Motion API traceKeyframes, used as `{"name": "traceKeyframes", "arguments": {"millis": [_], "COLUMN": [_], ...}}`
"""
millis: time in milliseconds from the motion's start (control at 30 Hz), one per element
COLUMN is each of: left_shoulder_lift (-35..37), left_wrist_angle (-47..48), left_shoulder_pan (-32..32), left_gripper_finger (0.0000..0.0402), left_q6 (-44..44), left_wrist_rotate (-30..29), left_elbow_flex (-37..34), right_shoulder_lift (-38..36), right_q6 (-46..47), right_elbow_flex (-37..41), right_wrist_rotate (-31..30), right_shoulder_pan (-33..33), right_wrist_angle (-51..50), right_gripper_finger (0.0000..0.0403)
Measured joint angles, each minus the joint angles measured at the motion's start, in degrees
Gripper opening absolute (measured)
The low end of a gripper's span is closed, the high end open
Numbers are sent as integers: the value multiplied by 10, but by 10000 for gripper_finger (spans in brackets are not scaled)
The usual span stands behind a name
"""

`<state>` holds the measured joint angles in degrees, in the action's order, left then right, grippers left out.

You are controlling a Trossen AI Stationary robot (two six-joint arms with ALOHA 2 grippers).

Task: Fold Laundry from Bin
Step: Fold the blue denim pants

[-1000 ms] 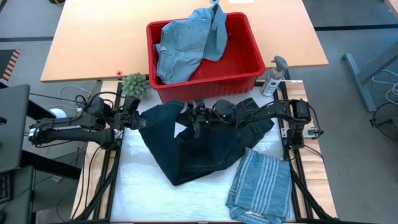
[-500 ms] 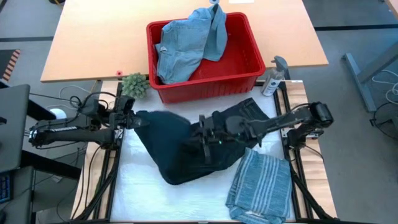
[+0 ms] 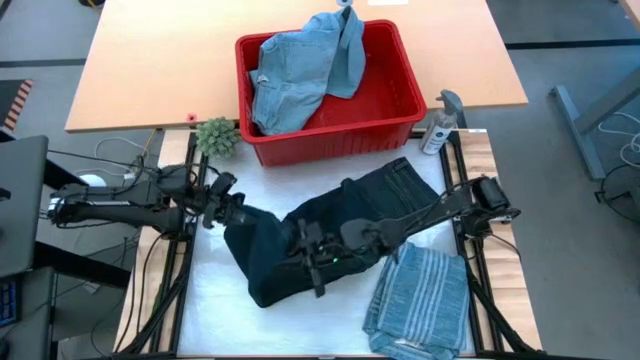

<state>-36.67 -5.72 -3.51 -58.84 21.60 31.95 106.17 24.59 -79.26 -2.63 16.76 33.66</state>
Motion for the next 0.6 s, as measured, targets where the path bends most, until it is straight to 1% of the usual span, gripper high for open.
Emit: {"name": "traceKeyframes", "arguments": {"millis": [133, 267, 400, 500, 600], "left_shoulder_lift": [3, 19, 38, 57, 81], "left_wrist_angle": [52, 85, 131, 173, 228], "left_shoulder_pan": [25, 42, 56, 69, 77], "left_gripper_finger": [48, 103, 153, 180, 199], "left_q6": [22, 29, 38, 52, 58], "left_wrist_rotate": [31, 57, 97, 110, 123], "left_elbow_flex": [0, 0, 0, 0, 0], "right_shoulder_lift": [45, 80, 123, 152, 184], "right_q6": [0, 2, 13, 29, 50], "right_elbow_flex": [-61, -119, -172, -208, -243], "right_wrist_rotate": [22, 36, 43, 47, 56], "right_shoulder_pan": [2, 2, 2, 2, 1], "right_wrist_angle": [-6, -31, -54, -56, -54], "right_gripper_finger": [23, 23, 23, 23, 23]}}
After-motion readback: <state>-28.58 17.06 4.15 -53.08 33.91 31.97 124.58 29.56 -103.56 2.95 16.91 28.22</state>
